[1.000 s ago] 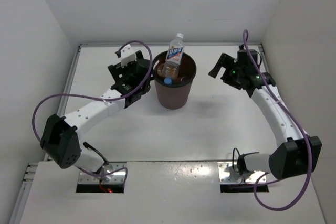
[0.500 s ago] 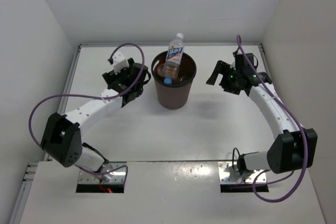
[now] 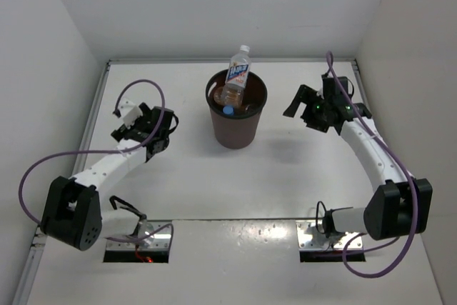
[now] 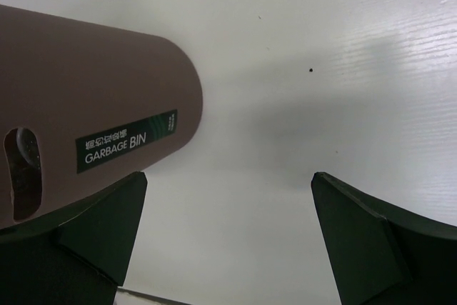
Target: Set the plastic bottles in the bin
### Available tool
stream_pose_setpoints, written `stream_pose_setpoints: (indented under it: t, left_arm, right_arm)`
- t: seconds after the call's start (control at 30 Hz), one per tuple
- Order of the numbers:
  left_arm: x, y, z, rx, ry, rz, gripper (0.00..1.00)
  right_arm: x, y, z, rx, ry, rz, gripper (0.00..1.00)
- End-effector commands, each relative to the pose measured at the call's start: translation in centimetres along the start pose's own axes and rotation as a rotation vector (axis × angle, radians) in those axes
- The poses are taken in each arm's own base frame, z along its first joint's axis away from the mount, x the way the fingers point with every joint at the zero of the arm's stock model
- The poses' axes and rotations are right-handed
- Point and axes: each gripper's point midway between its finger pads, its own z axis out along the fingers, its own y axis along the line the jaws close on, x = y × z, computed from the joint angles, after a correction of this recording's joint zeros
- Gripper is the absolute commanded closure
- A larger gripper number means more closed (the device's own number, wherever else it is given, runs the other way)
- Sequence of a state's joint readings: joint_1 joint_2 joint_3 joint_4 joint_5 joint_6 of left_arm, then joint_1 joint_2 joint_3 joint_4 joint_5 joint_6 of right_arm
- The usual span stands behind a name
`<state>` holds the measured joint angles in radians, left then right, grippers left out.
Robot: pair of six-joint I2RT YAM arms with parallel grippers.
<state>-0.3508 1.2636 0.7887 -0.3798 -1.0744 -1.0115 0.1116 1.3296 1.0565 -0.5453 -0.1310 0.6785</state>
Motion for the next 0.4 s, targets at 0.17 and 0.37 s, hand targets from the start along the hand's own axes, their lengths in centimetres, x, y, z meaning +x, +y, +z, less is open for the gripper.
stream_pose_setpoints:
  t: [0.17,0.37]
  left_arm:
    - [0.0,2.4,1.1,0.018,-0.066,-0.24,0.0]
    - [-0.5,2.0,1.4,0.046,-0.057,-0.15,0.0]
  right_arm:
    - [-3.2,1.6,0.5,-0.052,-0.057,0.067,0.0]
    - [-3.5,0.3,1.5,0.006,-0.043,0.05,0.0]
